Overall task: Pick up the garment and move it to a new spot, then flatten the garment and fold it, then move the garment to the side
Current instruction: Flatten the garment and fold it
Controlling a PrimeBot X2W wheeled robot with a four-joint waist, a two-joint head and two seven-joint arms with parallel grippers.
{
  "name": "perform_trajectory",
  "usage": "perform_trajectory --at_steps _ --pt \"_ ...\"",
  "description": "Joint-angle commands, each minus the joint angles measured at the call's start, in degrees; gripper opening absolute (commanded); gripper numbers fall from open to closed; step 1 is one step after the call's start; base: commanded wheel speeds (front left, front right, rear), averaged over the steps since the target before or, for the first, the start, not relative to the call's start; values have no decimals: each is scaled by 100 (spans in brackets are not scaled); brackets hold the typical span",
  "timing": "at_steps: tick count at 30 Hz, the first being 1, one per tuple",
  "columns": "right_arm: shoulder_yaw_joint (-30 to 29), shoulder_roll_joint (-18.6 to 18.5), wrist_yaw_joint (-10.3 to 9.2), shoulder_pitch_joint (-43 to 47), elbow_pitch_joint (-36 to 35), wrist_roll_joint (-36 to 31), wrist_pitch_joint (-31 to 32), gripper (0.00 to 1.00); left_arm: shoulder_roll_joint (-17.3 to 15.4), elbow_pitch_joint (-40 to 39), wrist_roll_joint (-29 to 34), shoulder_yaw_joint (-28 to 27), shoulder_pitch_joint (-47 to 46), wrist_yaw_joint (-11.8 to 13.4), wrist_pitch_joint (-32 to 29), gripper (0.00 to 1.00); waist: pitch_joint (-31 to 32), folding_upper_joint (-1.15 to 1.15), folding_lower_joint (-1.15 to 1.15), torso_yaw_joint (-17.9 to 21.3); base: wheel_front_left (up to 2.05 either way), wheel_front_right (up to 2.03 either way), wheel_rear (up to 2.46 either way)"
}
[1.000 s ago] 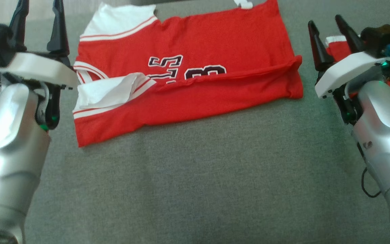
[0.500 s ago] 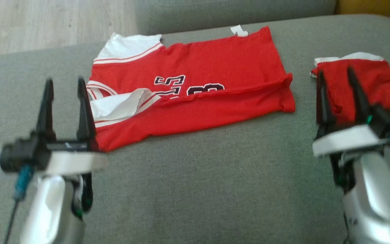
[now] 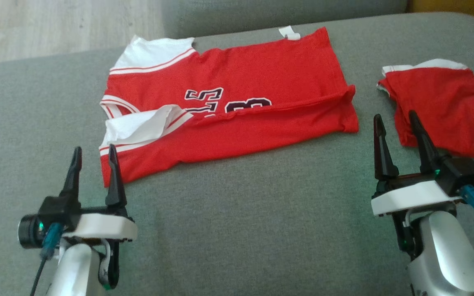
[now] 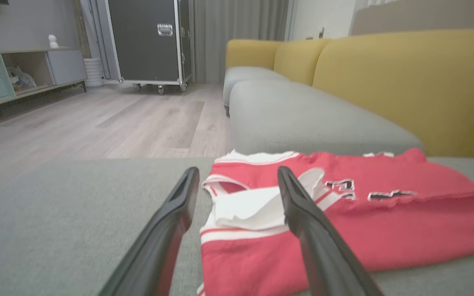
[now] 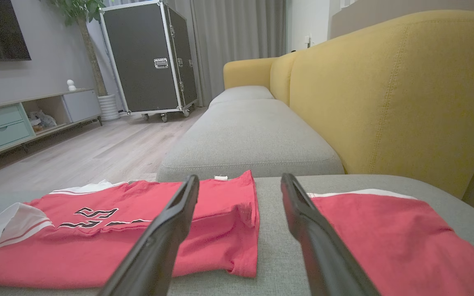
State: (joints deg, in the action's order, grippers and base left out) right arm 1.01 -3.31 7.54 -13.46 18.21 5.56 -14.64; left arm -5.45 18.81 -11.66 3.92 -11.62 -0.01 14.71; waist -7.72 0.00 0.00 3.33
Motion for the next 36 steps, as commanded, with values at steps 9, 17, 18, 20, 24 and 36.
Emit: perform_trajectory --at_steps 9,17,18,20,24,36 --pt "302 42 -5 -350 -336 180 -36 100 -301 1821 153 -201 -1137 204 -487 100 -432 0 0 213 0 0 0" --pt "420 43 -5 -440 -398 275 -36 100 -438 2704 150 -176 -1466 319 -1088 100 -590 0 0 360 0 0 0" --pt "431 43 -5 -445 -407 286 -36 100 -440 2802 148 -152 -1490 305 -1192 100 -599 0 0 369 0 0 0" --pt "454 43 -5 -460 -416 298 -36 100 -442 2968 130 -113 -1521 260 -1377 100 -612 0 0 386 0 0 0" --pt "392 43 -5 -518 -418 253 -36 100 -476 3118 84 -66 -1559 178 -1486 0 -600 0 0 391 0 0 0" --pt "-89 43 -5 -1171 750 -163 688 100 -432 2170 103 35 -1821 128 -206 0 -527 0 0 135 0 0 0"
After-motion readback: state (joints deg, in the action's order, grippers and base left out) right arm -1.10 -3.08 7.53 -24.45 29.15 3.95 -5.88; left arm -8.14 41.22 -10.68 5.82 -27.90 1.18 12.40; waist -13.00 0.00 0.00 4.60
